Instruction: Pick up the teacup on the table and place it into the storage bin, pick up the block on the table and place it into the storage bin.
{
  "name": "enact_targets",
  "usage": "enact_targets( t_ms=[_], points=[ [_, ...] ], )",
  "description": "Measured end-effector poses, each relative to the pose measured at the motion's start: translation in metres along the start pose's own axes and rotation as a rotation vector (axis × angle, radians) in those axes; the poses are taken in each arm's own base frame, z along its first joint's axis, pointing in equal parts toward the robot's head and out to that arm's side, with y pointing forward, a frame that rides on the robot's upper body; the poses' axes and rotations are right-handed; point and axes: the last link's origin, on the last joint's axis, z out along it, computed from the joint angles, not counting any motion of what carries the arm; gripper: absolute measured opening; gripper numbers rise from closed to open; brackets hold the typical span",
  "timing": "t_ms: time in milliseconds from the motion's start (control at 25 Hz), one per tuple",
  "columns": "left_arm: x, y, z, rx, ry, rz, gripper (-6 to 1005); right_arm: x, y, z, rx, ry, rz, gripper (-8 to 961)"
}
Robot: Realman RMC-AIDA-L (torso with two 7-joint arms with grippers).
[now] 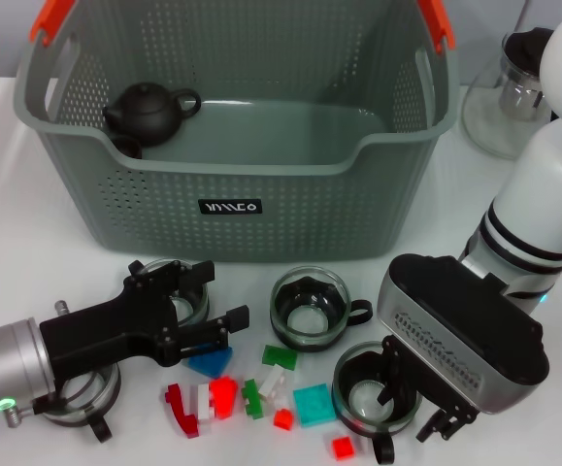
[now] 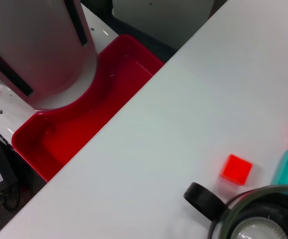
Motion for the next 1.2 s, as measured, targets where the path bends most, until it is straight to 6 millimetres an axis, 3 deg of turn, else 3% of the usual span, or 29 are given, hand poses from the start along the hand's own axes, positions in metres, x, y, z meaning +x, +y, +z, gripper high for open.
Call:
enact_targets(
  t_ms=[120, 240, 680, 1200],
  points=[
    [0.0, 0.0, -0.001, 0.0, 0.0, -0.001, 858, -0.001, -0.002, -0.001, 0.002, 0.005, 0.014, 704],
    [0.0, 0.001, -0.001, -0.005, 0.003, -0.001, 859, -0.003, -0.005, -0.004, 0.004, 0.014, 0.041, 503],
    [0.001, 0.001, -0.002, -0.009, 0.005, -0.001, 859, -0.005, -0.002, 0.0, -0.016, 0.033, 0.065, 63],
    [0.0, 0.007, -0.007, -0.036, 0.022, -0.013, 860, -0.012, 0.006, -0.018, -0.009, 0.001, 0.106, 54]
  ],
)
